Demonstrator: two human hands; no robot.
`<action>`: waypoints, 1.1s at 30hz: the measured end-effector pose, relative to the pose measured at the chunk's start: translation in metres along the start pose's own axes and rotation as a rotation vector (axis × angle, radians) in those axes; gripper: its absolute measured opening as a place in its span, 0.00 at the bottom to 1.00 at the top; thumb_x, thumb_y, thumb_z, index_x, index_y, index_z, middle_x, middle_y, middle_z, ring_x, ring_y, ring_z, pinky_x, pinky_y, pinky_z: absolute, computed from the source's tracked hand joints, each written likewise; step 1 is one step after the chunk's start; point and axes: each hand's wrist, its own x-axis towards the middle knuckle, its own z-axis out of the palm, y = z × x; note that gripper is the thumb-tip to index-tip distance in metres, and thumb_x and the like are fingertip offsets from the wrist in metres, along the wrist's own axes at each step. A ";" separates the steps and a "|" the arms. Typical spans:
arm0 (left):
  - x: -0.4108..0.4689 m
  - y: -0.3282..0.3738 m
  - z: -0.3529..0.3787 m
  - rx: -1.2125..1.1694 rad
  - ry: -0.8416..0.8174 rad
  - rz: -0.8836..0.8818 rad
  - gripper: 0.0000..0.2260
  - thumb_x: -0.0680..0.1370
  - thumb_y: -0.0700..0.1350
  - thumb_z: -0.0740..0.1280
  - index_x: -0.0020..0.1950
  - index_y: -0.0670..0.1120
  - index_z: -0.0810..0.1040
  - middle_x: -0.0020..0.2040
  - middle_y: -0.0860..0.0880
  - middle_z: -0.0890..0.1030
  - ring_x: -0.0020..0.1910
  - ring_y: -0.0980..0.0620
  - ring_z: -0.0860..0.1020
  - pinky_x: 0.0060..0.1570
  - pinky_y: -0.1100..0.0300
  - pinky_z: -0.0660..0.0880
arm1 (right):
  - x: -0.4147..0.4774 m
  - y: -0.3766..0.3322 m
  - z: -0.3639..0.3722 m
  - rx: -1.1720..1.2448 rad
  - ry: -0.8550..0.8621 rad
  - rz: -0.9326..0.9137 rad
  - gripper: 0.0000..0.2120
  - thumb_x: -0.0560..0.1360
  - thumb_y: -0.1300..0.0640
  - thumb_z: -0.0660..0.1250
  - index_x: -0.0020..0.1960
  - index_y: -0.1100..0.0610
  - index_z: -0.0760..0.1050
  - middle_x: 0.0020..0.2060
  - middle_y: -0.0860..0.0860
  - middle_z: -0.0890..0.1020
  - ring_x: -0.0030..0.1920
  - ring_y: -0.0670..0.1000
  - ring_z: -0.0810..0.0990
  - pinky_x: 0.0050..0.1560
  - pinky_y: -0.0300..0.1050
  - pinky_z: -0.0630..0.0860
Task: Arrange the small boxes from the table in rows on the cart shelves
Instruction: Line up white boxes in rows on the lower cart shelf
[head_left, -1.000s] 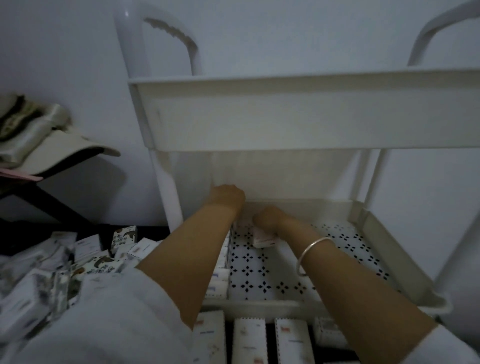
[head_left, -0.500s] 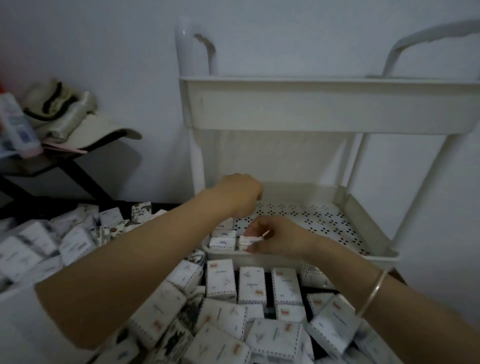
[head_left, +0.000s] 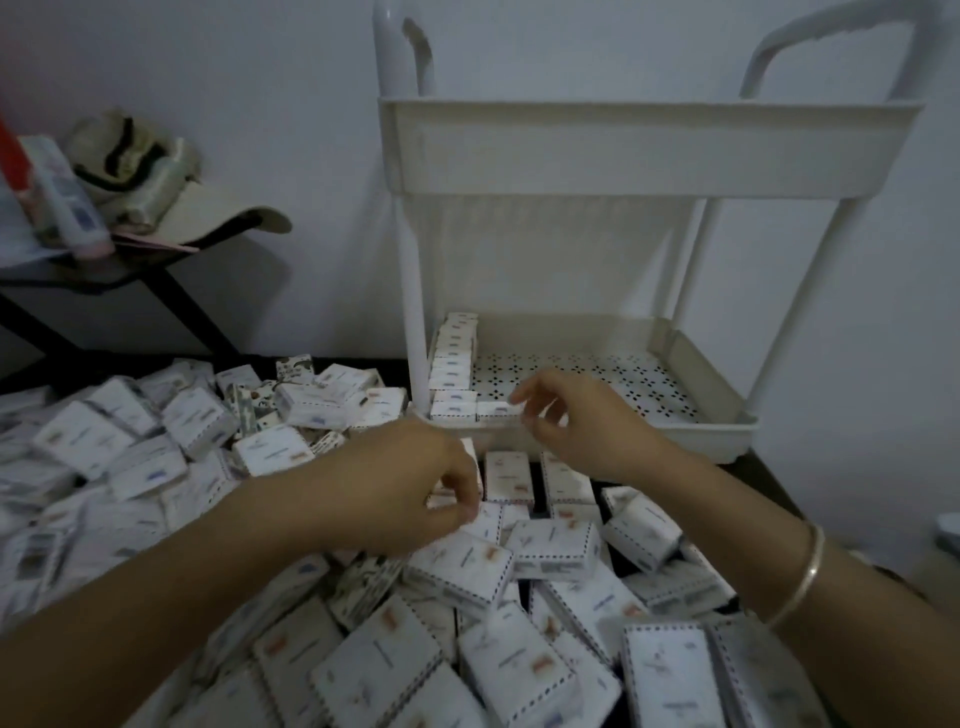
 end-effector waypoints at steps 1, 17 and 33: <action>-0.006 0.000 0.004 0.007 -0.020 0.008 0.08 0.76 0.57 0.66 0.53 0.59 0.80 0.49 0.66 0.75 0.51 0.66 0.71 0.58 0.65 0.69 | -0.009 -0.005 0.000 -0.013 -0.066 0.021 0.09 0.78 0.56 0.64 0.57 0.48 0.75 0.47 0.42 0.79 0.44 0.42 0.77 0.46 0.39 0.74; -0.025 -0.001 0.020 -0.127 0.004 0.002 0.20 0.69 0.64 0.71 0.59 0.64 0.72 0.54 0.67 0.73 0.53 0.70 0.69 0.52 0.71 0.69 | -0.072 -0.015 -0.004 -0.187 -0.225 0.034 0.25 0.71 0.41 0.71 0.66 0.43 0.70 0.62 0.38 0.75 0.61 0.38 0.71 0.61 0.38 0.70; 0.031 0.006 0.015 -1.281 0.136 -0.421 0.09 0.82 0.52 0.60 0.55 0.59 0.80 0.45 0.46 0.80 0.40 0.51 0.77 0.42 0.57 0.75 | -0.041 0.002 -0.009 0.461 0.159 0.125 0.12 0.74 0.42 0.67 0.40 0.49 0.80 0.34 0.48 0.81 0.29 0.49 0.76 0.34 0.47 0.76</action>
